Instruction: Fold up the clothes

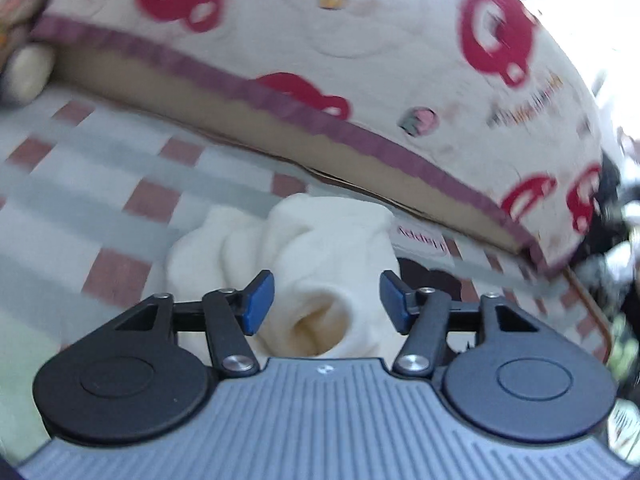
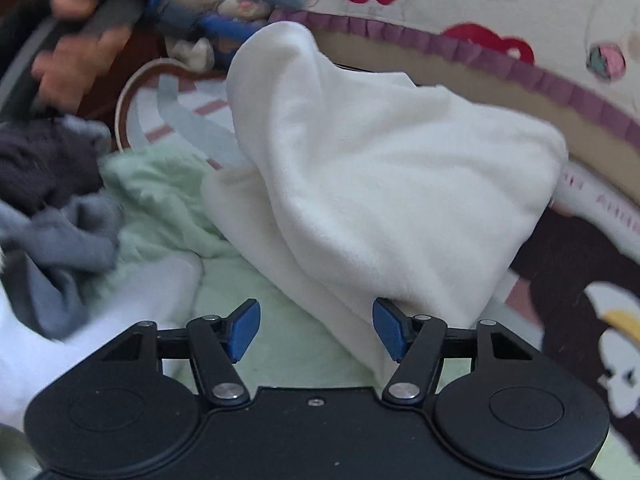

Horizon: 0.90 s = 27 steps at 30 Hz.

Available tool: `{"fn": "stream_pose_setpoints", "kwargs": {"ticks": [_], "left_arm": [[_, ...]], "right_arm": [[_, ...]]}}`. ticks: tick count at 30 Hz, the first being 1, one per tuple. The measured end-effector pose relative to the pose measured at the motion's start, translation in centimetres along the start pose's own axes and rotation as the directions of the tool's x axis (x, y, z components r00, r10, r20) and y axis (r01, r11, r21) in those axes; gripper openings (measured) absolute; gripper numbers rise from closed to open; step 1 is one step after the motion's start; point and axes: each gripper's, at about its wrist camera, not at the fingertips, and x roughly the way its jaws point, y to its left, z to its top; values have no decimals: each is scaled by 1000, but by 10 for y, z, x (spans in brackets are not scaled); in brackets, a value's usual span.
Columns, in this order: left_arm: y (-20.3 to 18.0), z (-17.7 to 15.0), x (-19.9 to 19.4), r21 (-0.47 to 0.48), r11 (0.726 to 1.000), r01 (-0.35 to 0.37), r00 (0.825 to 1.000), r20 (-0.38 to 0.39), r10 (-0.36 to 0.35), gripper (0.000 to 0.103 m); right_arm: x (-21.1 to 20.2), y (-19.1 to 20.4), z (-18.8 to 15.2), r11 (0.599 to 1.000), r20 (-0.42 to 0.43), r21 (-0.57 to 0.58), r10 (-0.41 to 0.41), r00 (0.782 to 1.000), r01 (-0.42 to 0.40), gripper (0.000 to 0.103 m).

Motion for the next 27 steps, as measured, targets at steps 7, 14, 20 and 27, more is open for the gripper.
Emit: {"fn": "stream_pose_setpoints", "kwargs": {"ticks": [7,14,20,27], "left_arm": [[41,-35,52,-128,988,-91,978,-196,64,67],[35,-36,46,-39,999,2,988,-157,-8,11],[28,-1,-9,-35,999,-15,1000,-15,14,10],[64,-63,28,-151,979,-138,978,-180,110,10]], "right_arm": [[-7,-7,0,995,51,99,5,999,-10,67],[-26,-29,4,987,213,162,-14,977,-21,64],[-20,-35,2,979,203,154,-162,966,132,68],[14,-7,-6,965,49,-60,-254,966,257,69]]}}
